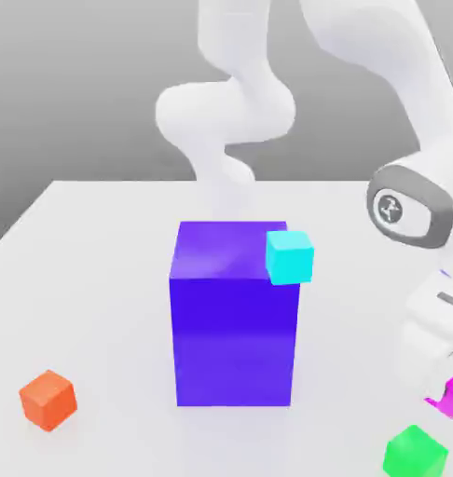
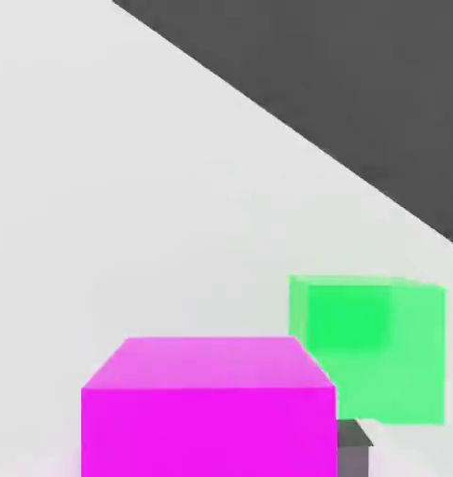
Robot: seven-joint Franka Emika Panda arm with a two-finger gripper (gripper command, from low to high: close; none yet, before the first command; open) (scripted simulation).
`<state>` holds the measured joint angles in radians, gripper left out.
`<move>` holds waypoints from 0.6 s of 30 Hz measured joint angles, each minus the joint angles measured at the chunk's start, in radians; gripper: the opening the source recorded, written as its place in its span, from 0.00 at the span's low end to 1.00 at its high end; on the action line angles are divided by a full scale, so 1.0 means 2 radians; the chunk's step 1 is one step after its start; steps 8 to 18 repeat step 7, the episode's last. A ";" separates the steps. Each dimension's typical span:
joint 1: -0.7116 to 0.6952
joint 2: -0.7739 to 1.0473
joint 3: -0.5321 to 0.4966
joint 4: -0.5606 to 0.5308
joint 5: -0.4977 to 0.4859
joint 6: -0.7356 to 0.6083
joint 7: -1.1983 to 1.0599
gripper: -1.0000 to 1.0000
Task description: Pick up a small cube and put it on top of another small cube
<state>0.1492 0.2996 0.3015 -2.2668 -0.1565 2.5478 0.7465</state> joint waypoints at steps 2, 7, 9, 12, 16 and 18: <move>0.003 0.027 -0.011 0.005 -0.013 0.021 0.003 0.00; 0.010 0.057 -0.023 0.008 -0.027 0.047 0.012 1.00; 0.010 0.057 -0.023 0.008 -0.027 0.047 0.012 1.00; 0.010 0.057 -0.023 0.008 -0.027 0.047 0.012 1.00; 0.010 0.057 -0.023 0.008 -0.027 0.047 0.012 1.00; 0.010 0.057 -0.023 0.008 -0.027 0.047 0.012 1.00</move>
